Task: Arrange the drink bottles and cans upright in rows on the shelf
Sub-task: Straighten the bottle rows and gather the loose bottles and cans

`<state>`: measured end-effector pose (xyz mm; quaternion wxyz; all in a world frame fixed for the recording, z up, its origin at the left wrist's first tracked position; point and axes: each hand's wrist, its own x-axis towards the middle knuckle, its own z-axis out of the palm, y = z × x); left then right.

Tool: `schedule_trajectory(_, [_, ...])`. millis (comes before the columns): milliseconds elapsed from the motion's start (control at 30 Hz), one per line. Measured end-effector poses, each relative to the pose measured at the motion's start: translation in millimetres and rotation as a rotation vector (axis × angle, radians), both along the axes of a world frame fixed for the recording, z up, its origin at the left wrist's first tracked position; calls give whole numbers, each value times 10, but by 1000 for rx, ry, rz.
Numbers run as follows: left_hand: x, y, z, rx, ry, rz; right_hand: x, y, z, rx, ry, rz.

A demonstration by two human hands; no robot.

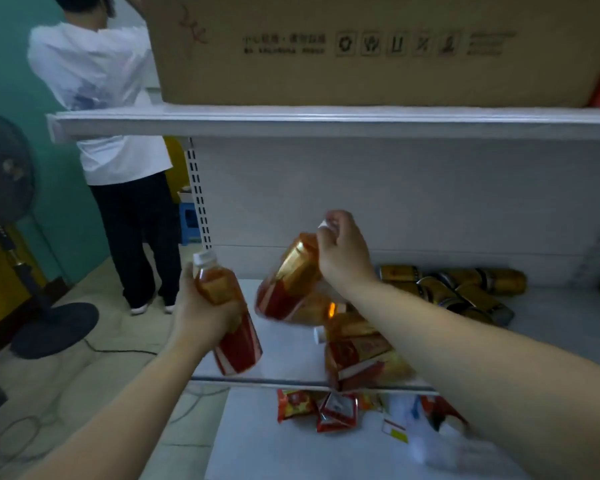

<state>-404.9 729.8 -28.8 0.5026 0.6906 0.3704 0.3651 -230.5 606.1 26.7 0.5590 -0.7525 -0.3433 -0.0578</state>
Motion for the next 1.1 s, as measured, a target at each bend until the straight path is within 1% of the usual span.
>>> schedule_trajectory(67, [105,-186,225,44,-50,-49,133,-264,177,97,6,-51])
schedule_trajectory(133, [285,-438,439,127,-96,-116,304,-570,304,149,1,-102])
schedule_trajectory(200, [528,-762,614,192,-154,-213,511,-923,349,158,3,-153])
schedule_trajectory(267, [813,-1141,698,200,-188,-338,729,-1324,324,138,5,-200])
schedule_trajectory(433, [1685,-2180,637,200,-159,-576,1355,-2417,125,128,61,-369])
schedule_trajectory(500, [2067,-2603,524,184,-138,-637,1624,-2818,23,106,67,-379])
schedule_trajectory(633, [2777,-3362,218,159,-12,-734,2187,-3588,-200,20,25,-411])
schedule_trajectory(733, [3177,-3730,-42,167,61,-751,2546,-4006,-322,-20,37,-409])
schedule_trajectory(867, [3489,-3896,-320,103,73,-691,2809,-4332,-544,-21,62,-371])
schedule_trajectory(933, [3559,-3911,-427,41,51,-641,2902,-4452,-672,12,136,-363])
schedule_trajectory(1033, [3535,-3965,-620,-52,53,-598,3020,-4542,-812,0,250,-340])
schedule_trajectory(1100, [3514,-4012,-732,-77,53,-587,3044,-4551,-879,46,440,-284])
